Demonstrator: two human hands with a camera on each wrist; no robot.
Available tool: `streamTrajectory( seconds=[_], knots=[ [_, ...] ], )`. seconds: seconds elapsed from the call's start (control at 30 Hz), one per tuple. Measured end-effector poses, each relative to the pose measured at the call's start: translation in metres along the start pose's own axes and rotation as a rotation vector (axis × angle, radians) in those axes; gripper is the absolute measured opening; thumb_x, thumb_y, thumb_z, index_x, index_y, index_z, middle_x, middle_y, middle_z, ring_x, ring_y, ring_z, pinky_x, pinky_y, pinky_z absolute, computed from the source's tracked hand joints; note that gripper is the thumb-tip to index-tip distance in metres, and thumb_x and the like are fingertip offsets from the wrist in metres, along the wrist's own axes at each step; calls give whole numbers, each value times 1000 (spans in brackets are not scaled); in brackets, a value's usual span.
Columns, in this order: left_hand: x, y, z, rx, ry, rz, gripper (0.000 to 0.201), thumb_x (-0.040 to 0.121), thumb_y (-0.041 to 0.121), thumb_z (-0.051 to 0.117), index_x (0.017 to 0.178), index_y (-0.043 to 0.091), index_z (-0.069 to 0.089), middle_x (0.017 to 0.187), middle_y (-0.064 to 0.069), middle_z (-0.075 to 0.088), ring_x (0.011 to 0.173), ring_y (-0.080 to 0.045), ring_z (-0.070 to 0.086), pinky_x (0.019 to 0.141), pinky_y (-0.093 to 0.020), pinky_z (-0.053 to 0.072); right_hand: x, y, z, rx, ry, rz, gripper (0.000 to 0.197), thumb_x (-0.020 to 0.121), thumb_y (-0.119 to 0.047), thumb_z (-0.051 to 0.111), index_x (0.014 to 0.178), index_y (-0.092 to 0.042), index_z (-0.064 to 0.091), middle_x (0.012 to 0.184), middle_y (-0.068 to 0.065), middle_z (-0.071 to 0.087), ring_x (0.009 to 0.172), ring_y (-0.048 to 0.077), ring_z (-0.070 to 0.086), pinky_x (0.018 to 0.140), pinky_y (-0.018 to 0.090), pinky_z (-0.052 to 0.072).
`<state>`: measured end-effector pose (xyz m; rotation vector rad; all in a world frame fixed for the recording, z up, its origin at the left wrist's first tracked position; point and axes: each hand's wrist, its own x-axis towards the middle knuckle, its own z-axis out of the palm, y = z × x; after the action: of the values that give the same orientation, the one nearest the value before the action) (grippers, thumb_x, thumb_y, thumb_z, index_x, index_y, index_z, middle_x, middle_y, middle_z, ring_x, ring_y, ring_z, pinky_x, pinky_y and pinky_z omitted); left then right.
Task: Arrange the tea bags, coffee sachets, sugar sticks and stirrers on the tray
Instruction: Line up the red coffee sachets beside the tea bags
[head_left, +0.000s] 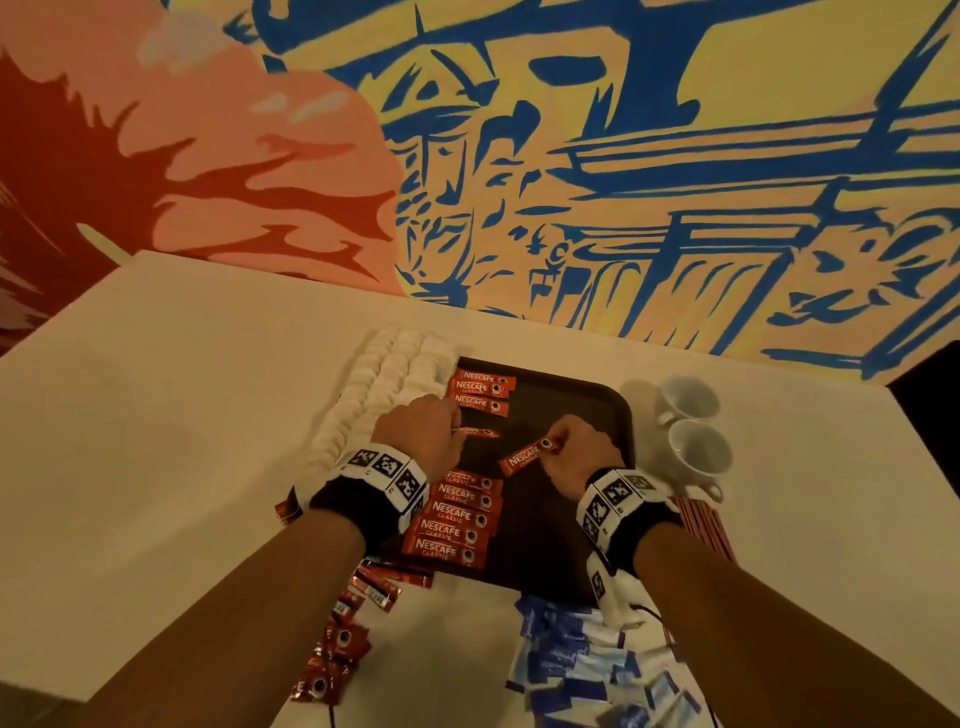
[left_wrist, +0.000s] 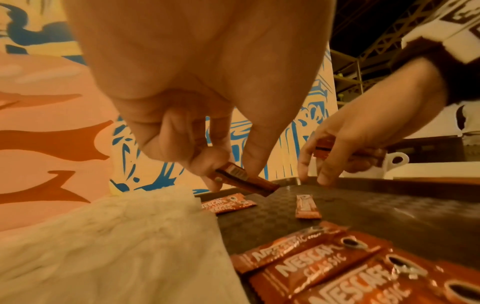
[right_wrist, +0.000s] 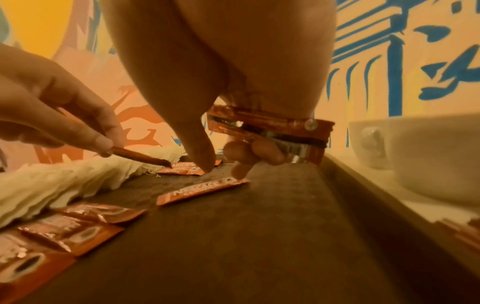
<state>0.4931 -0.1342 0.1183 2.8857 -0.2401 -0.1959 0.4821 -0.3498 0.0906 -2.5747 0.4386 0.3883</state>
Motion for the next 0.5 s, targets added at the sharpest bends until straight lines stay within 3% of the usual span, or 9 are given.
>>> streamTrajectory(
  seconds=[0.1, 0.17, 0.37, 0.5],
  knots=[
    [5, 6, 8, 45, -36, 5, 17, 95, 38, 58, 106, 25, 58, 107, 3, 64, 94, -21, 65, 81, -36, 55, 2, 2, -5, -168, -33, -92, 33, 94, -26, 64, 126, -32, 57, 125, 2, 53, 109, 27, 62, 99, 43, 52],
    [8, 9, 13, 67, -52, 12, 15, 94, 34, 59, 105, 24, 58, 107, 1, 65, 94, -23, 66, 83, -40, 56, 4, 3, -5, -224, -43, -123, 37, 96, -25, 65, 132, -28, 58, 131, 2, 48, 111, 28, 62, 99, 42, 52],
    [14, 15, 22, 83, -55, 20, 12, 95, 22, 60, 105, 24, 65, 112, 0, 65, 98, -24, 67, 85, -39, 56, 0, 1, -8, -312, -28, -193, 18, 97, -30, 65, 113, -22, 66, 114, 2, 62, 103, 22, 63, 92, 37, 54],
    [14, 11, 22, 48, -50, 28, 19, 95, 18, 57, 106, 25, 70, 113, 1, 66, 98, -23, 67, 83, -36, 56, -4, -2, -7, -241, -69, -191, 16, 94, -33, 69, 106, -23, 66, 105, -1, 64, 97, 18, 63, 90, 37, 56]
  ],
)
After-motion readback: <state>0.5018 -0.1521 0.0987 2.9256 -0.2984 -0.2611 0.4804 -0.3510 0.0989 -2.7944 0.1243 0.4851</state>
